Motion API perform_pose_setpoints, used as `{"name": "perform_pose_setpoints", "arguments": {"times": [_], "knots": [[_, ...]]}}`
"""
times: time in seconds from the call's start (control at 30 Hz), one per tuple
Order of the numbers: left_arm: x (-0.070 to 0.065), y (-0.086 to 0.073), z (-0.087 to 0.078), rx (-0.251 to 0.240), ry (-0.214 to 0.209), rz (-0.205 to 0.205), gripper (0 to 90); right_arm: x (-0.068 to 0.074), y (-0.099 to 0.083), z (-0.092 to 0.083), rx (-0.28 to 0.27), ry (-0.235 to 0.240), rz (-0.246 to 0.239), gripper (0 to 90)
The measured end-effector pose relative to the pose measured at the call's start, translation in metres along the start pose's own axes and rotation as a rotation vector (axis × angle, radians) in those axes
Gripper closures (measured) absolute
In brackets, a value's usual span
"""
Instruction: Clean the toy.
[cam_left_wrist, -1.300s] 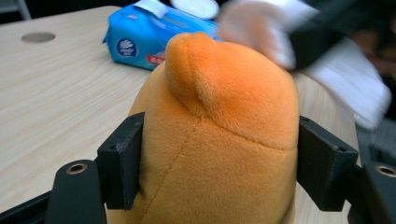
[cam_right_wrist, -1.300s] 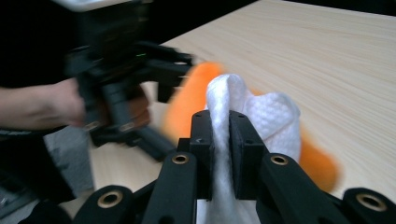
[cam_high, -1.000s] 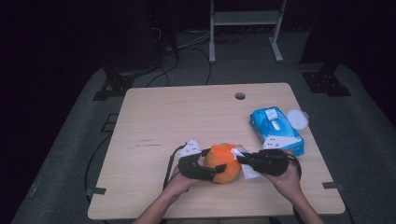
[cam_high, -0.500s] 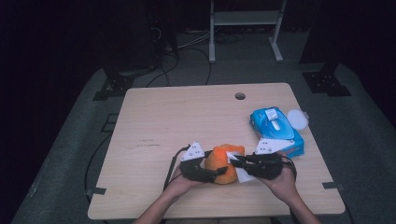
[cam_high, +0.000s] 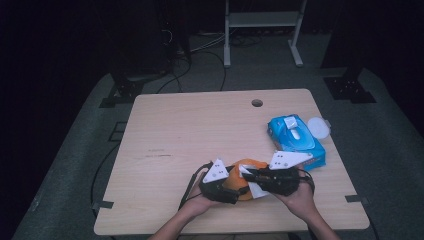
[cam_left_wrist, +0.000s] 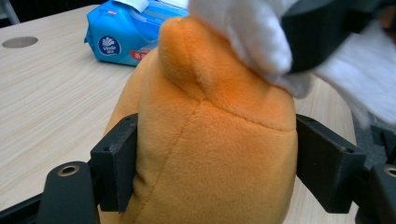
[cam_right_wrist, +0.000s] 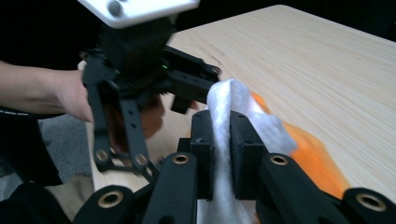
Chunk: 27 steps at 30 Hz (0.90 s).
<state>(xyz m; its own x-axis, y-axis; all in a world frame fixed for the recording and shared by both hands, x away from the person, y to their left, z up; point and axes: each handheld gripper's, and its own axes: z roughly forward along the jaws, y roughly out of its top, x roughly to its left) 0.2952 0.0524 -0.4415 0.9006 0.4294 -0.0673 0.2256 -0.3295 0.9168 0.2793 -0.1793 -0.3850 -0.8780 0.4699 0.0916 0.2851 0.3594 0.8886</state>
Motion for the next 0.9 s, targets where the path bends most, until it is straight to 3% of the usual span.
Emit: {"name": "perform_pose_setpoints", "arguments": {"times": [0.17,0.27,0.43,0.5,0.57,0.67,0.83,0.9], "knots": [[0.011,-0.003,-0.004,-0.020,-0.007,-0.073,23.3,-0.025,-0.014,-0.012,0.011,-0.075,0.075,80.3],[0.011,-0.003,-0.003,-0.022,-0.014,-0.078,23.0,-0.033,-0.022,-0.013,0.015,-0.062,0.128,80.3],[0.010,-0.004,-0.004,-0.019,-0.001,-0.076,22.9,-0.011,-0.012,-0.005,0.022,-0.031,0.068,80.2],[0.009,-0.004,-0.004,-0.016,0.006,-0.071,22.9,-0.007,-0.009,-0.003,0.014,0.000,0.055,80.2],[0.010,-0.003,-0.004,-0.018,0.007,-0.077,23.0,-0.005,-0.008,-0.002,0.017,0.000,0.040,80.2],[0.014,-0.004,-0.006,-0.024,0.005,-0.099,23.0,-0.013,-0.011,-0.005,0.014,-0.015,0.059,80.2],[0.025,-0.008,-0.008,-0.052,-0.013,-0.185,22.9,-0.032,-0.023,-0.009,0.020,-0.044,0.130,80.1],[0.026,-0.008,-0.008,-0.054,-0.012,-0.190,22.9,-0.032,-0.024,-0.009,0.020,-0.044,0.136,80.1]]}}
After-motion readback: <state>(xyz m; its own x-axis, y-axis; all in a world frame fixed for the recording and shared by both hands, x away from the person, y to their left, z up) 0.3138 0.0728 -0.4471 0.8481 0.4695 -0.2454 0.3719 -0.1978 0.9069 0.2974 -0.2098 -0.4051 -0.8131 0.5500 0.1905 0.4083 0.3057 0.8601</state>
